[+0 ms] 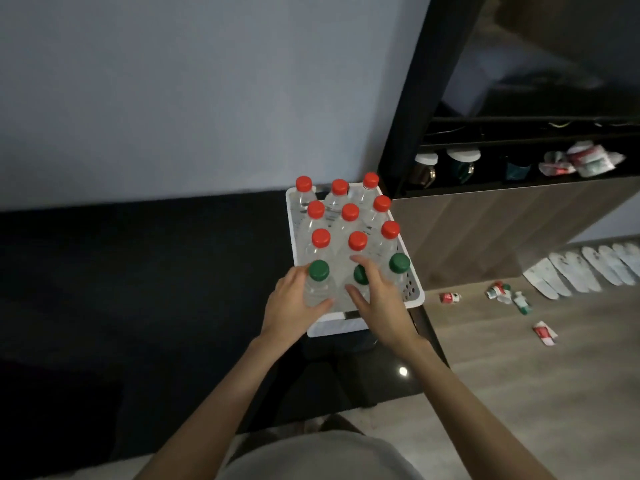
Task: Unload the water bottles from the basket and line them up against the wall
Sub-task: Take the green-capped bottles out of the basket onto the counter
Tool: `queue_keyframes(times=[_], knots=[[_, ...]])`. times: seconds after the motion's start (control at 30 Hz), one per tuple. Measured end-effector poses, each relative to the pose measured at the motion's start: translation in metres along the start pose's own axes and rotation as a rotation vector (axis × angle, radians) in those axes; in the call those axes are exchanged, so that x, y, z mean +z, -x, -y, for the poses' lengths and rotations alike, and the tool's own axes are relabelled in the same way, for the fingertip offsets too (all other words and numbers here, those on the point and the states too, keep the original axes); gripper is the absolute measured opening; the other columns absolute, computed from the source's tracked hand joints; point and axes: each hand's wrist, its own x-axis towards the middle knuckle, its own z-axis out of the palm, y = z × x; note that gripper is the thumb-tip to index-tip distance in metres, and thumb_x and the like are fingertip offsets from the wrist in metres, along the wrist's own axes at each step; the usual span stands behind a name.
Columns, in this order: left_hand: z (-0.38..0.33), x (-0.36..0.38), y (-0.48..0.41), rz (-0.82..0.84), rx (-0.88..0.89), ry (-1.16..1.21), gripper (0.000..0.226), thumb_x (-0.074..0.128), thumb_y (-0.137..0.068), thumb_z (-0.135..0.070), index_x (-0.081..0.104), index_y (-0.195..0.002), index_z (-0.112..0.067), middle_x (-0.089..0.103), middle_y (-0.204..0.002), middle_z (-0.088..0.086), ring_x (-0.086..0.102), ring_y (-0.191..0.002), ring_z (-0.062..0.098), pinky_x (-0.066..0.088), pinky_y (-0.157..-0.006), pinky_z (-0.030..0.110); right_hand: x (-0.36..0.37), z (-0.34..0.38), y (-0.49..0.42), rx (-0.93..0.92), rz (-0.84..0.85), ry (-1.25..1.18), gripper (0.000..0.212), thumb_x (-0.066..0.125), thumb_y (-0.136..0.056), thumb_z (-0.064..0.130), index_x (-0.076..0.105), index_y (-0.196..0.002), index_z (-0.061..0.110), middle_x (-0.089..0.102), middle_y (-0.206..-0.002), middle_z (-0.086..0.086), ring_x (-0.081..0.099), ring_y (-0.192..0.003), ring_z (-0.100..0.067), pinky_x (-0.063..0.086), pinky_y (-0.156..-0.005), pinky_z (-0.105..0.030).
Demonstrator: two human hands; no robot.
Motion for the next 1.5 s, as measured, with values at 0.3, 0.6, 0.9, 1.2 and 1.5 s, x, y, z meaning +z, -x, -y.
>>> queue_keyframes(times=[0.3,0.6,0.9,1.2,1.5], knots=[[-0.006,0.009,-0.017,-0.086,-0.023,-0.205,0.063,0.065,-0.053,-0.066,0.059,-0.103,-0.027,0.063,-0.099,-0.008,0.058,-0.101,0.017,0.047,-0.093,0.042,0.003,-0.007,-0.004,-0.062,-0.012,0.010,0.033,0.057,-0.095,0.018,0.044,-0.125,0.014,0.060,-0.117,-0.002,0.050,-0.101,-0.003,0.039,-0.083,-0.015],[-0.013,0.008,-0.003,-0.257,0.099,-0.273,0.041,0.067,-0.065,-0.064,0.068,-0.091,-0.032,0.065,-0.086,-0.018,0.039,-0.093,0.010,0.019,-0.080,0.030,-0.012,-0.007,-0.007,-0.055,0.094,-0.011,0.023,0.054,-0.096,0.019,0.042,-0.115,0.014,0.059,-0.106,-0.001,0.060,-0.095,-0.016,0.054,-0.078,-0.034],[-0.021,0.009,-0.009,-0.119,0.099,0.277,0.010,0.080,-0.071,-0.021,0.076,-0.080,-0.019,0.073,-0.084,-0.011,0.064,-0.088,0.006,0.048,-0.088,0.024,-0.023,-0.008,-0.004,-0.068,0.122,-0.018,0.019,0.052,-0.098,0.022,0.039,-0.111,0.018,0.056,-0.104,0.000,0.057,-0.092,-0.016,0.054,-0.076,-0.036],[-0.061,-0.024,-0.011,-0.215,0.132,0.462,0.010,0.079,-0.077,-0.016,0.076,-0.083,-0.009,0.076,-0.084,-0.003,0.072,-0.081,0.009,0.057,-0.079,0.026,-0.065,0.032,-0.021,-0.176,0.012,-0.116,0.024,0.047,-0.098,0.028,0.043,-0.121,0.023,0.054,-0.100,0.012,0.054,-0.080,0.006,0.040,-0.067,-0.004],[-0.109,-0.109,0.018,-0.348,0.305,0.463,0.016,0.076,-0.080,-0.016,0.076,-0.094,-0.008,0.077,-0.091,-0.003,0.072,-0.087,0.008,0.057,-0.081,0.026,-0.097,0.101,-0.042,-0.384,-0.078,-0.311,0.021,0.042,-0.097,0.038,0.040,-0.118,0.042,0.062,-0.103,0.010,0.062,-0.093,-0.003,0.045,-0.076,-0.008]])
